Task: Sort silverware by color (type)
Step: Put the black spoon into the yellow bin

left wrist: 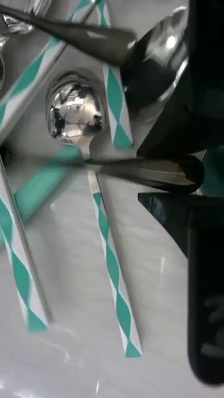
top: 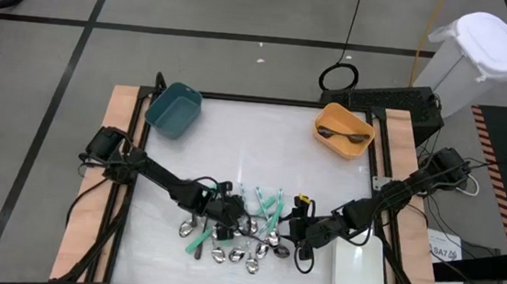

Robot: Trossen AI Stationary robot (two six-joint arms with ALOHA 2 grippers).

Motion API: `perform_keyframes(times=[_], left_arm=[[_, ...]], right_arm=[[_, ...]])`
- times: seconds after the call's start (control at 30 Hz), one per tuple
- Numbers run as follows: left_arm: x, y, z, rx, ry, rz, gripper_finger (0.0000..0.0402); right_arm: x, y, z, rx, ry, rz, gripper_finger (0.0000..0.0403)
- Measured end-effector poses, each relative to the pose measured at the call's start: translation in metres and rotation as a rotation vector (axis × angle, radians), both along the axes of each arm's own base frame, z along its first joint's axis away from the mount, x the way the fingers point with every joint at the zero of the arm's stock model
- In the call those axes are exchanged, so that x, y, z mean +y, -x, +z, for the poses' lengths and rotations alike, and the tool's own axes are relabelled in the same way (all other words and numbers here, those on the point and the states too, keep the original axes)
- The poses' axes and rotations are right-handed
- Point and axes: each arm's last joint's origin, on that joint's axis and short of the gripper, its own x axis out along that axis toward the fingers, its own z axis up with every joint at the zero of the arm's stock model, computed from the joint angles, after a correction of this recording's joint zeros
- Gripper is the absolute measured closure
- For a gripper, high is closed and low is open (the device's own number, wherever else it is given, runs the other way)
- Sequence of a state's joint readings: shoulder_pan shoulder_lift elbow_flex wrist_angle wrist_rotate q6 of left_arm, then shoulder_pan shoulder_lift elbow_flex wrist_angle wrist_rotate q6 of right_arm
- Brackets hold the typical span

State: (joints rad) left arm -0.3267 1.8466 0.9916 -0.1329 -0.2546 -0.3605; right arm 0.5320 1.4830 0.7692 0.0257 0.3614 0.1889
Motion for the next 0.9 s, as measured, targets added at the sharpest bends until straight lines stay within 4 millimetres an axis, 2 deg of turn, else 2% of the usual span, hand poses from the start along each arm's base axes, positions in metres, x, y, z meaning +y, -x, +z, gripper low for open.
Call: perform_keyframes(times=[0.07,0.4,0.9], left_arm=[[0.000,0.000,0.000,0.001,-0.003,-0.003,0.0332],[-0.001,-0.004,0.006,0.007,-0.034,-0.042,0.0334],[-0.001,-0.020,0.060,0.117,-0.249,0.013,0.0334]], right_arm=[[0.000,0.000,0.000,0.000,0.000,0.000,0.0189],[0.000,0.000,0.000,0.000,0.000,0.000,0.0188],[0.000,0.000,0.000,0.000,0.003,0.002,0.0188]])
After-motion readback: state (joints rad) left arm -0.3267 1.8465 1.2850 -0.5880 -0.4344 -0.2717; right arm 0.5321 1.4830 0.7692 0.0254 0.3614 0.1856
